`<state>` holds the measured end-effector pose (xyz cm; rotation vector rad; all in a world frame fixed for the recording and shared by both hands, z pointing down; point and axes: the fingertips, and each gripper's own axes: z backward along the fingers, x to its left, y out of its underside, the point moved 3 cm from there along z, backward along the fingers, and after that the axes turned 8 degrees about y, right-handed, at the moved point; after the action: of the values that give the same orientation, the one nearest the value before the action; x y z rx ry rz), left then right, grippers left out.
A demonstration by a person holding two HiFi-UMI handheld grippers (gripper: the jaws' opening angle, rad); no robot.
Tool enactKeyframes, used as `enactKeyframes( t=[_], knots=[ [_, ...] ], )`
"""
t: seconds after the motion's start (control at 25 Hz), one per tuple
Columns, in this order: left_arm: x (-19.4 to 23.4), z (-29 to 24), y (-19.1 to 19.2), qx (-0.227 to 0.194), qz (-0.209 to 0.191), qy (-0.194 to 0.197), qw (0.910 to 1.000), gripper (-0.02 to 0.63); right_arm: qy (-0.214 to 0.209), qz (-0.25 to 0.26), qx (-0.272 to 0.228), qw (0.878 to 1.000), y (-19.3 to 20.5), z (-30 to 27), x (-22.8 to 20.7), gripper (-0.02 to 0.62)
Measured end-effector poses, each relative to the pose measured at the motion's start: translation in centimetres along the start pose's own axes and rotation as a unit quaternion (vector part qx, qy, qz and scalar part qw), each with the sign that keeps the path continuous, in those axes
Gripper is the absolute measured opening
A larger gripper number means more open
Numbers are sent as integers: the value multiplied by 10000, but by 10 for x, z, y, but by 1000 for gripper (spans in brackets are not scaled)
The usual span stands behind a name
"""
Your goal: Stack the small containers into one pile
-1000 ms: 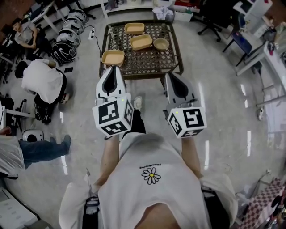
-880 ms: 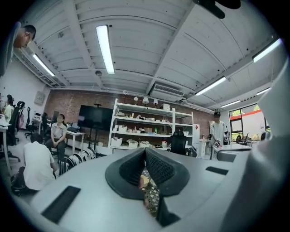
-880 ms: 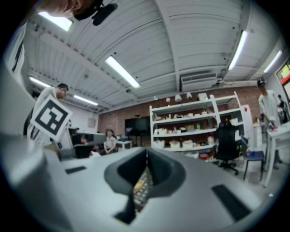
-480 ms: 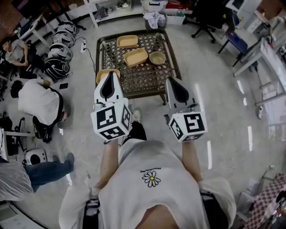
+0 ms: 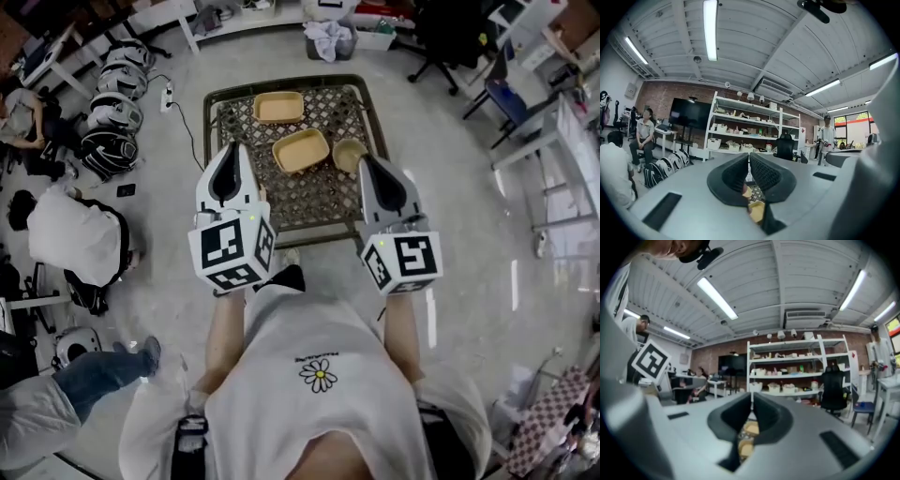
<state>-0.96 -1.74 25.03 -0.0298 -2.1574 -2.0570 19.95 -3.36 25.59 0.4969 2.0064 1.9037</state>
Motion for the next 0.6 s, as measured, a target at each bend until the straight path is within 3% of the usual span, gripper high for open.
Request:
enactKeyframes(
  t=[0.32,0.6],
  knots=[
    [53,-83,8,380,87,241,9990,28,146,153,429,9989,1,-97,2,34],
    [68,-125,27,690,248,263,9970,55,72,150,738,9971,18,-147,-8,34]
  ],
)
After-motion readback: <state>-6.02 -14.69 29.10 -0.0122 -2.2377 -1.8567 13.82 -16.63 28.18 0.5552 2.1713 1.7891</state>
